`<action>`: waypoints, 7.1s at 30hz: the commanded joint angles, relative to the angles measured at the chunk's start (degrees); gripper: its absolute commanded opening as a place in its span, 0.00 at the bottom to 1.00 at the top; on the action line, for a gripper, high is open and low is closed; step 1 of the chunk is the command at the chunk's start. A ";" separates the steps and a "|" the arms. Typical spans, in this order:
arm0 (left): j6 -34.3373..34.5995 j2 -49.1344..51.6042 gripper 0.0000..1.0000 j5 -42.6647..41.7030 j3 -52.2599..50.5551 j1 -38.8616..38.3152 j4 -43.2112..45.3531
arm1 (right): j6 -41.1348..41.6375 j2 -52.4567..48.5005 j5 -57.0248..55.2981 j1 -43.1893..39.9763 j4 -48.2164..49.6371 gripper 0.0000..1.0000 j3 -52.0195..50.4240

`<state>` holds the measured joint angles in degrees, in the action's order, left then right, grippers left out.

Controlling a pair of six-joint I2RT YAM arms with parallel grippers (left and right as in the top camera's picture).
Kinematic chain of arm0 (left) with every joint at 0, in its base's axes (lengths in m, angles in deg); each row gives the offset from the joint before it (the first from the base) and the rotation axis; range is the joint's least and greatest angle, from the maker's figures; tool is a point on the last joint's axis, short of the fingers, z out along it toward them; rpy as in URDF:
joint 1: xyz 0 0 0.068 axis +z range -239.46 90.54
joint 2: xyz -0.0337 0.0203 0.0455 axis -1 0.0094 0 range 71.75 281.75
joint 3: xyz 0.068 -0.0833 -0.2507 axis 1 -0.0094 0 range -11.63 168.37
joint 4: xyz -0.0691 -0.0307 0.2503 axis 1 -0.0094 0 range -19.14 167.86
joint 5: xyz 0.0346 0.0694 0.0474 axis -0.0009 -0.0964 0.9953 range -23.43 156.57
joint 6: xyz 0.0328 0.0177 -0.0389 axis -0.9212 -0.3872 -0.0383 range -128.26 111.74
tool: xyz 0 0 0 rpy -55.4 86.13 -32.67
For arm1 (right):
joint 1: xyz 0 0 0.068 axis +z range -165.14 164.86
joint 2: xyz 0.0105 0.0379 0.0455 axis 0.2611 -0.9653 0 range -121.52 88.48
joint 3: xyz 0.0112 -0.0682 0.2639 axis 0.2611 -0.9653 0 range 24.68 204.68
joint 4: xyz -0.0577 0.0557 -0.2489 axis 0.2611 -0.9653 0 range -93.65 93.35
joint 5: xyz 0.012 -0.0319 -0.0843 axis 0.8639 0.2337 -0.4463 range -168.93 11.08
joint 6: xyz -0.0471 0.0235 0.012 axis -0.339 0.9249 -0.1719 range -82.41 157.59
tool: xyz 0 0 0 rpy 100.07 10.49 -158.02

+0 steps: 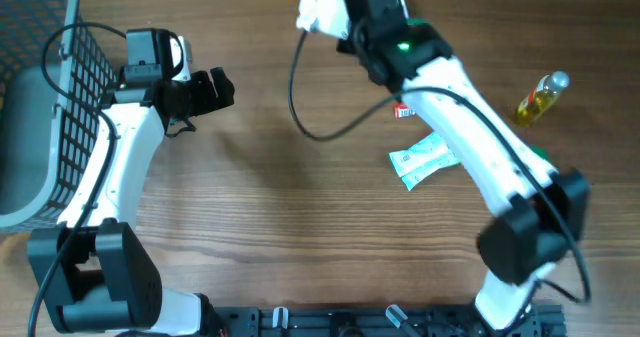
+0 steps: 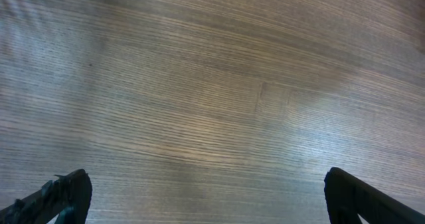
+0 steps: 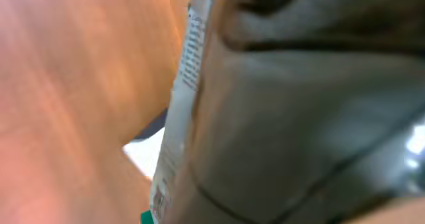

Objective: Scan the item barcode

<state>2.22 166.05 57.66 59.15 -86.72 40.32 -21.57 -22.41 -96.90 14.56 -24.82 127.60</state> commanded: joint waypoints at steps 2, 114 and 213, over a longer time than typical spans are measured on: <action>-1.27 -0.02 1.00 -0.02 0.33 0.26 0.02 | -12.61 -10.03 -7.23 -2.64 14.38 0.04 0.48; -1.27 -0.02 1.00 -0.04 0.33 0.26 0.00 | 78.75 8.83 8.98 -14.99 -3.39 1.00 -20.17; -1.09 -85.13 1.00 -1.68 -33.07 0.59 -1.66 | 59.19 110.68 21.29 -26.77 28.22 1.00 -102.62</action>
<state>1.85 86.08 57.00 31.06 -86.69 34.59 38.32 87.81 -76.34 -11.98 3.25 25.02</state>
